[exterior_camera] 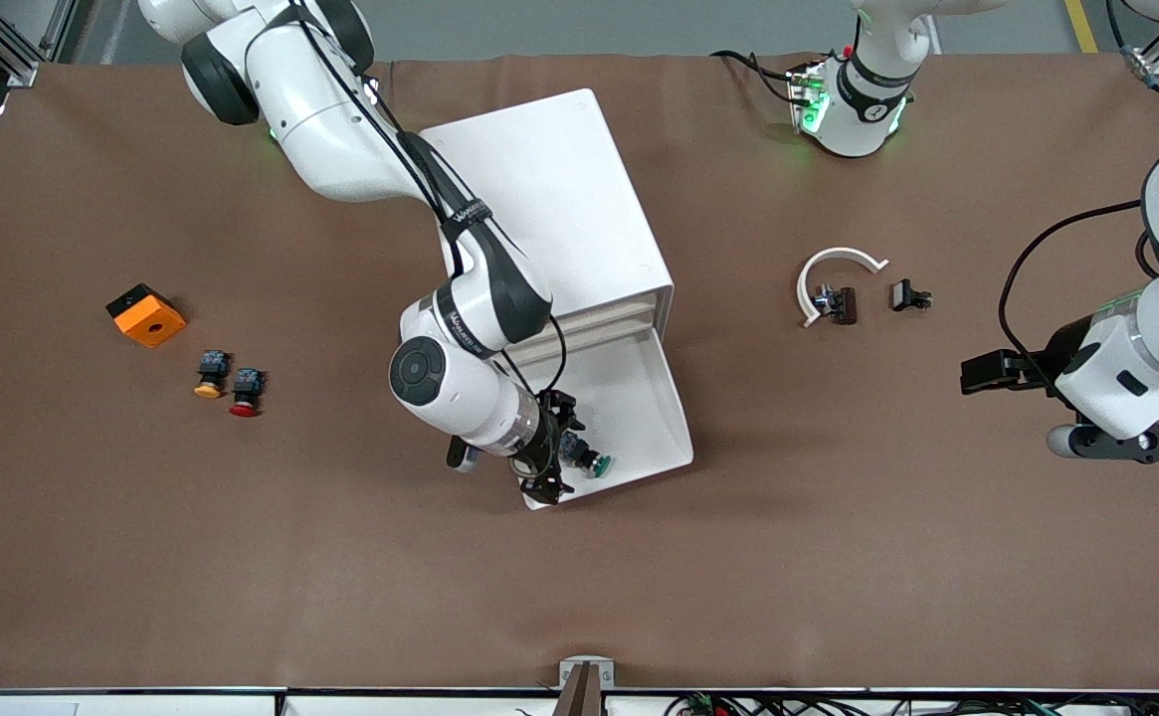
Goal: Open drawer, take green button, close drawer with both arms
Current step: 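Release the drawer with the left gripper while the right gripper reaches the button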
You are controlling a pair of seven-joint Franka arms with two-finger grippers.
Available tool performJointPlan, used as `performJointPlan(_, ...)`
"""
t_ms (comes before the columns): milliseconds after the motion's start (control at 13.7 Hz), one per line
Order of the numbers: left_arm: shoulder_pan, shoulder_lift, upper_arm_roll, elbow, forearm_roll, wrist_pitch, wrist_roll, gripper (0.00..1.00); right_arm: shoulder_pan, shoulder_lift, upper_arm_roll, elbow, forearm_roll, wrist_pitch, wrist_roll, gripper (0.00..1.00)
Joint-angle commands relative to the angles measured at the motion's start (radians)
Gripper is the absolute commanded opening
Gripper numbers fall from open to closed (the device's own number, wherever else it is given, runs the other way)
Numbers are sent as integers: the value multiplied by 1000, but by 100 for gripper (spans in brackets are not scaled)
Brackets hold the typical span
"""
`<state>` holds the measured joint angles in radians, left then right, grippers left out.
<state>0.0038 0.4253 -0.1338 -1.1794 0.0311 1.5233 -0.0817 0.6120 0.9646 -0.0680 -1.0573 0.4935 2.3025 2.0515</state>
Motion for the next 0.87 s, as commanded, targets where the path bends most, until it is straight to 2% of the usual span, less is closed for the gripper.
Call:
performJointPlan(0, 4, -43, -9, -25, 12, -21, 0, 100, 15, 39, -10, 42, 25, 9, 15, 100)
performJointPlan(510, 4, -50, -10, -34, 12, -31, -1, 100, 28, 51, -9, 40, 30, 24, 15, 100)
performJointPlan(583, 4, -51, -10, -34, 12, -31, -1, 100, 29, 54, -9, 39, 30, 31, 15, 93)
performJointPlan(801, 4, -49, -10, -39, 12, -31, 0, 100, 38, 55, -9, 37, 28, 38, 13, 51)
